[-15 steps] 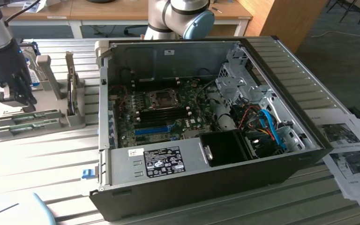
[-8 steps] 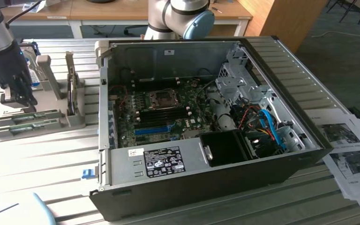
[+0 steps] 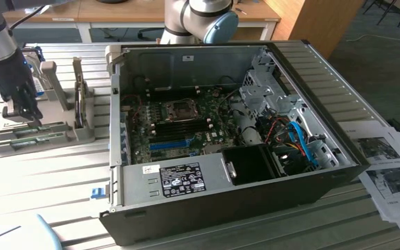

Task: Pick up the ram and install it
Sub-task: 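Pick up the ram and move it above insertion slot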

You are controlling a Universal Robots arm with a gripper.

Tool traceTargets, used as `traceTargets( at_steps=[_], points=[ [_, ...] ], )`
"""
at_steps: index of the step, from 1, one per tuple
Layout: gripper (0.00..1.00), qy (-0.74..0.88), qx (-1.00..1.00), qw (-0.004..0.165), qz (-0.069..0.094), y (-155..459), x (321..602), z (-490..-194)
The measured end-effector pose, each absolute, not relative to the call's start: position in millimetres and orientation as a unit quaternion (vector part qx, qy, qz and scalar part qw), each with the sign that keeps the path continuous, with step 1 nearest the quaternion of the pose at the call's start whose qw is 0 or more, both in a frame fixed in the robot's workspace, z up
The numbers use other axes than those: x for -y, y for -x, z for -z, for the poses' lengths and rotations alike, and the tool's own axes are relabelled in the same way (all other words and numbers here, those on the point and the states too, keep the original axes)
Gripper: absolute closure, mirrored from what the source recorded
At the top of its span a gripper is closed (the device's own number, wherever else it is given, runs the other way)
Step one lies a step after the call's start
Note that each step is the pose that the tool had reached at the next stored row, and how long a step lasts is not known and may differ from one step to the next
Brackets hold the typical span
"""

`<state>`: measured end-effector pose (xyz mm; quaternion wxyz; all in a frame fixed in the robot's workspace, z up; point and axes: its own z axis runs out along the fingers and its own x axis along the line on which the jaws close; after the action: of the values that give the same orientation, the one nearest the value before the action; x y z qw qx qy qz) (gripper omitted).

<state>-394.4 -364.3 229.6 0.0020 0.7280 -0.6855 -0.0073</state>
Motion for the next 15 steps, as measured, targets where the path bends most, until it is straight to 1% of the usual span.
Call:
traceTargets(
  at_steps=[15],
  points=[
    [0.71, -0.728, 0.686, 0.002, 0.007, 394.4, 365.3, -225.1]
  ],
)
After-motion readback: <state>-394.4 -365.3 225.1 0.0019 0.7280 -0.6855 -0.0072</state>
